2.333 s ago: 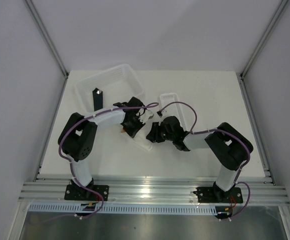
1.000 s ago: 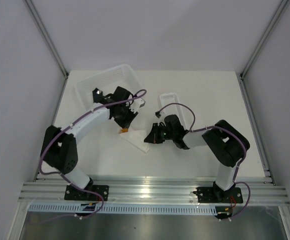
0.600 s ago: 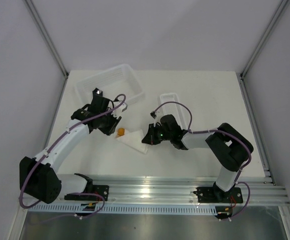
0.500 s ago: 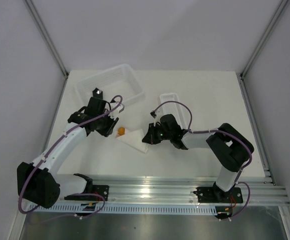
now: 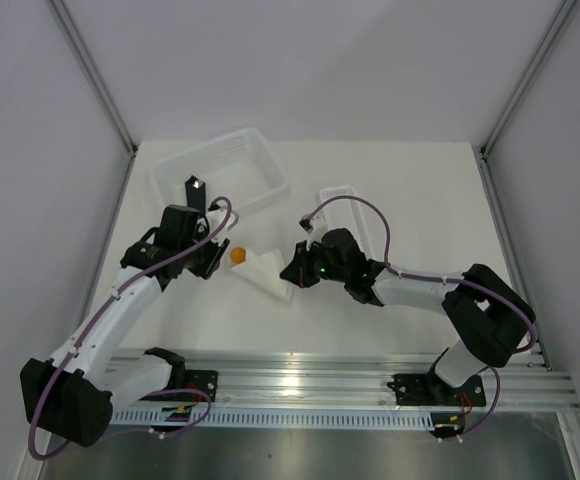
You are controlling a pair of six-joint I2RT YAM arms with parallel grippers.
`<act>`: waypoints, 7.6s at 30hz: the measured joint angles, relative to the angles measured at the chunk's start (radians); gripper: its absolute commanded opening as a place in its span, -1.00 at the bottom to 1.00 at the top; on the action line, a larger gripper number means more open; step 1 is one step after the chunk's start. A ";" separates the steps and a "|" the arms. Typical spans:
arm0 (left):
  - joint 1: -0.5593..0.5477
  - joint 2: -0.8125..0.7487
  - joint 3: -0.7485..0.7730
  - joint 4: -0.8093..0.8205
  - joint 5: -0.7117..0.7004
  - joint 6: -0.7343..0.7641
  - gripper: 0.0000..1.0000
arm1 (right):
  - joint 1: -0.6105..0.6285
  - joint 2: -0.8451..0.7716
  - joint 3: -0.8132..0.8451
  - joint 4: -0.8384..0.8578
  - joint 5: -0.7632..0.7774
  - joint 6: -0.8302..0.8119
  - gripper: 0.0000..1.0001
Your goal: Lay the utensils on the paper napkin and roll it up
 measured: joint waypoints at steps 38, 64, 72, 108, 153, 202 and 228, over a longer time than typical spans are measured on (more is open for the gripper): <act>0.012 -0.130 0.651 -0.281 0.317 -0.072 0.51 | 0.050 -0.468 0.053 0.223 0.298 -0.150 -1.00; 0.013 -0.006 0.758 0.107 0.818 -0.453 0.85 | 0.238 -0.472 0.156 0.542 0.321 -0.242 -1.00; 0.013 0.032 0.767 0.180 0.822 -0.539 0.82 | 0.270 -0.414 0.204 0.589 0.322 -0.256 -1.00; 0.013 -0.003 0.760 0.217 0.843 -0.583 -0.99 | 0.289 -0.341 0.239 0.575 0.278 -0.254 -0.69; 0.013 -0.080 0.650 -0.037 0.580 -0.280 -0.99 | 0.057 -0.148 0.567 0.119 -0.206 -0.214 -0.37; 0.013 -0.112 0.699 -0.129 0.769 -0.159 0.59 | 0.073 -0.208 0.425 0.603 -0.338 -0.051 -1.00; 0.011 -0.074 0.715 0.001 0.920 -0.272 -0.93 | 0.178 -0.178 0.426 0.736 -0.176 -0.070 -1.00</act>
